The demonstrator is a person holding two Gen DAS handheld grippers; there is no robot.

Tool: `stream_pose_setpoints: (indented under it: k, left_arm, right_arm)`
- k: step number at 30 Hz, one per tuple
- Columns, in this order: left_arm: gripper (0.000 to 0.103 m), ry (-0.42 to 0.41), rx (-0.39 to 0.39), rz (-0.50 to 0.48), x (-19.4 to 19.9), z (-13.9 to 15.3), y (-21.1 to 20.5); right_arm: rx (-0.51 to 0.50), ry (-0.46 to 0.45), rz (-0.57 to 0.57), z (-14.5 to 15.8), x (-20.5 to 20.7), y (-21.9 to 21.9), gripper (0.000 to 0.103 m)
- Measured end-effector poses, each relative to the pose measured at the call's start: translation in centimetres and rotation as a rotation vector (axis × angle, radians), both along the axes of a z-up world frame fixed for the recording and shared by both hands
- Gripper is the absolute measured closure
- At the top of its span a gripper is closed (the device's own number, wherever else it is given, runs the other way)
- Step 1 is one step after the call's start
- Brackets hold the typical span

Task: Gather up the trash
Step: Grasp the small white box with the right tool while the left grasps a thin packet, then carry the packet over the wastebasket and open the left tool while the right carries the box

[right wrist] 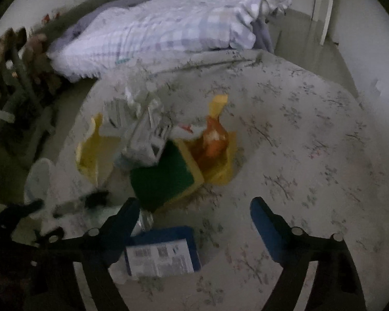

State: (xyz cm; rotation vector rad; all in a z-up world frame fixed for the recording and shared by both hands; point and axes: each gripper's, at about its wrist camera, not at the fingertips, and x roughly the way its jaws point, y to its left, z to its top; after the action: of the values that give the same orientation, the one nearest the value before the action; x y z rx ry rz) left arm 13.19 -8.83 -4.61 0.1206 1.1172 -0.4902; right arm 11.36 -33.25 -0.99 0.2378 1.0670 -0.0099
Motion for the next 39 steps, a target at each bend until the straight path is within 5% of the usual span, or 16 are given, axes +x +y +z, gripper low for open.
stream_pose_setpoints:
  k: [10, 14, 17, 19, 32, 39]
  left_arm:
    - [0.076, 0.066, -0.055, -0.008, 1.0, -0.3, -0.8]
    - [0.082, 0.056, -0.059, 0.003, 0.7, 0.1, -0.4]
    - [0.085, 0.044, -0.073, 0.016, 0.6, 0.4, 0.3]
    - [0.088, 0.038, -0.091, 0.026, 0.6, 0.8, 0.8]
    - [0.09, -0.059, -0.212, 0.123, -0.5, 4.7, 5.5]
    - [0.09, -0.111, -0.237, 0.232, -0.8, 5.9, 10.4]
  right_arm:
    - [0.226, -0.025, -0.001, -0.5, 3.6, 0.6, 0.029]
    - [0.259, -0.025, -0.029, -1.5, 4.7, 0.7, 0.033]
    - [0.263, -0.032, -0.042, -2.0, 5.2, 0.6, 0.046]
    - [0.268, -0.046, -0.045, -2.0, 5.1, 0.2, 0.064]
    - [0.264, -0.202, -0.094, 3.9, 1.2, -0.1, 0.064]
    - [0.302, -0.242, -0.033, 5.7, 0.6, 3.2, 0.064]
